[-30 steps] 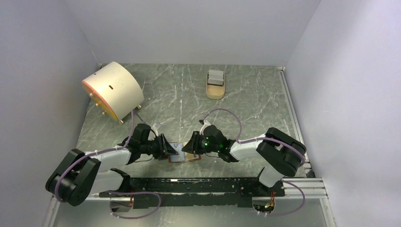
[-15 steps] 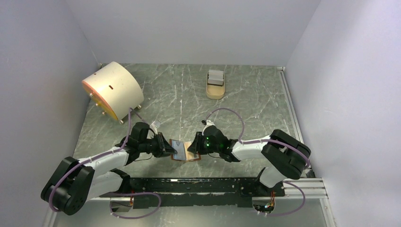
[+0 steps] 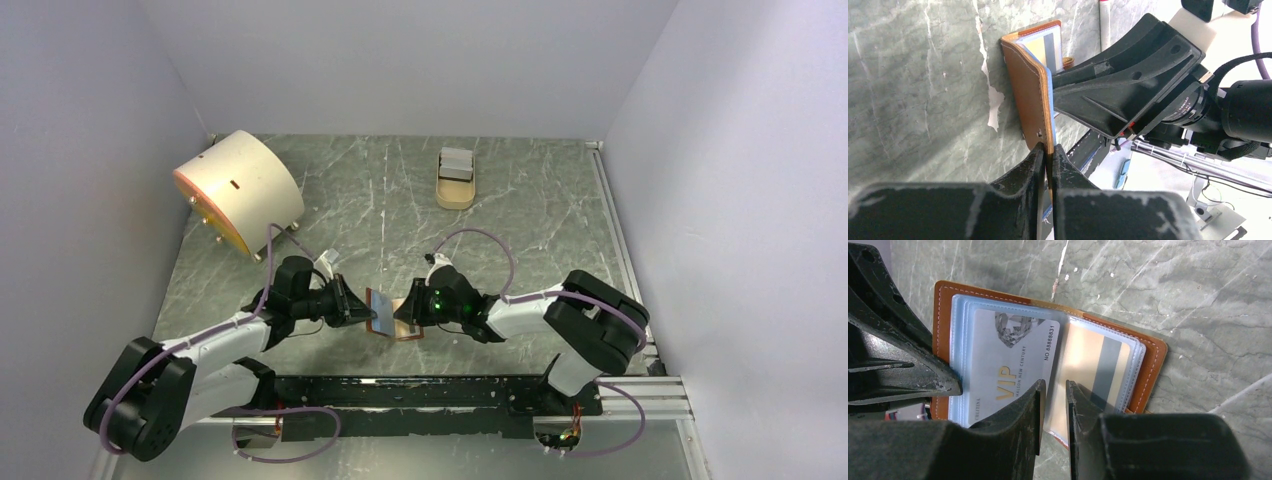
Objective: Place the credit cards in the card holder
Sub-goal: Turn over the card slot in the card holder.
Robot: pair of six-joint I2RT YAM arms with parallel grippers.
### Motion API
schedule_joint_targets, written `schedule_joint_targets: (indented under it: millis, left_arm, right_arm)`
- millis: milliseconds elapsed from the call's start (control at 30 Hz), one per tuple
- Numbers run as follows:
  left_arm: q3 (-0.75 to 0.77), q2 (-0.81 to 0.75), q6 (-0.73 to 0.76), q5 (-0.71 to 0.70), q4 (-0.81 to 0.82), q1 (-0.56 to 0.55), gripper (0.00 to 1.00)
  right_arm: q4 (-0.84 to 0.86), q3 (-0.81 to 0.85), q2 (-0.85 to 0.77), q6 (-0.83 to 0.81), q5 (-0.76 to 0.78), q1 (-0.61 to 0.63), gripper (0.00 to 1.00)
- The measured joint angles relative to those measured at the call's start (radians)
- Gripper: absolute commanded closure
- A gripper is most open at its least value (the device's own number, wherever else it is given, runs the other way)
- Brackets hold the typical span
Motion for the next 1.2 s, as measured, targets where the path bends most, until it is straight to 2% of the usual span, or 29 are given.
schedule_joint_targets:
  millis: [633, 767, 933, 1033, 1133, 1200]
  left_arm:
    - [-0.022, 0.064, -0.01, 0.039, 0.12, 0.0, 0.91]
    - [-0.005, 0.096, 0.001, 0.034, 0.098, 0.0, 0.79]
    - [0.038, 0.122, 0.024, 0.008, 0.03, -0.011, 0.7]
    - [0.055, 0.138, 0.032, -0.001, 0.013, -0.02, 0.75]
    - [0.072, 0.16, 0.04, -0.006, -0.007, -0.023, 0.89]
    - [0.086, 0.162, 0.047, -0.013, -0.038, -0.023, 0.91]
  right_arm:
    - [0.047, 0.0, 0.029, 0.01, -0.015, 0.0, 0.74]
    - [0.051, 0.0, 0.034, 0.011, -0.015, 0.0, 0.74]
    - [0.065, -0.002, 0.042, 0.013, -0.017, 0.0, 0.74]
    - [0.078, -0.003, 0.048, 0.015, -0.019, 0.0, 0.74]
    - [0.084, -0.004, 0.051, 0.016, -0.021, 0.0, 0.73]
    - [0.084, -0.004, 0.051, 0.015, -0.021, 0.0, 0.73]
